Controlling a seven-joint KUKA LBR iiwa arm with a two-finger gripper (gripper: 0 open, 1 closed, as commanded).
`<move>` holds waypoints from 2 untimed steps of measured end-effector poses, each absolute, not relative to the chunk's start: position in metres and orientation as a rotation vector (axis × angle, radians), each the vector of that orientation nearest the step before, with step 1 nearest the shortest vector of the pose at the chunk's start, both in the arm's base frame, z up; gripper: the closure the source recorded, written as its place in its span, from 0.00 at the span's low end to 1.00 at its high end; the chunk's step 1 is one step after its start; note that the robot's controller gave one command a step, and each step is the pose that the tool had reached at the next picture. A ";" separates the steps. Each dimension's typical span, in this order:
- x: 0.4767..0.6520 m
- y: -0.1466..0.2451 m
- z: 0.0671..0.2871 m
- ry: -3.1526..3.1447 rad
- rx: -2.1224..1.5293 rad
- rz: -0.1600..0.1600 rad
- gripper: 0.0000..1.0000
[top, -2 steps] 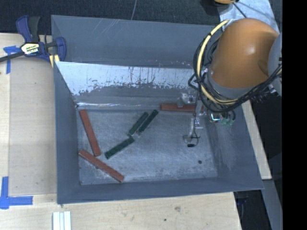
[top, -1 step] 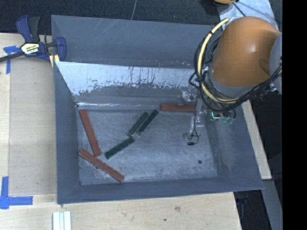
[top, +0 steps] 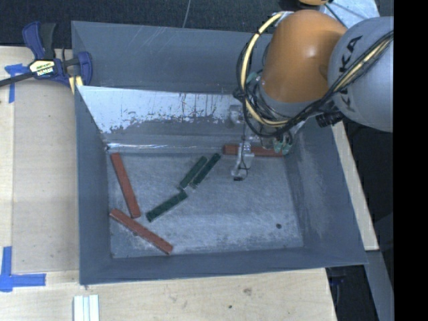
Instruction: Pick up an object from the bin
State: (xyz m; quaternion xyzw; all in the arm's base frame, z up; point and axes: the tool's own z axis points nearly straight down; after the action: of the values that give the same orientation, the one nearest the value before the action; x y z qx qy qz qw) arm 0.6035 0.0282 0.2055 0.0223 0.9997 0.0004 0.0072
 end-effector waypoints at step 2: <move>0.620 0.041 0.137 3.134 -0.163 0.000 0.00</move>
Offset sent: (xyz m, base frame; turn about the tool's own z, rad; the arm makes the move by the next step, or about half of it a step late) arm 0.0128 0.0204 -0.0871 -0.0609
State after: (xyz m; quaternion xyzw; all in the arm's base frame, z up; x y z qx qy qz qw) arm 0.6201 0.0407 0.1370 -0.0521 0.9986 0.0002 0.0017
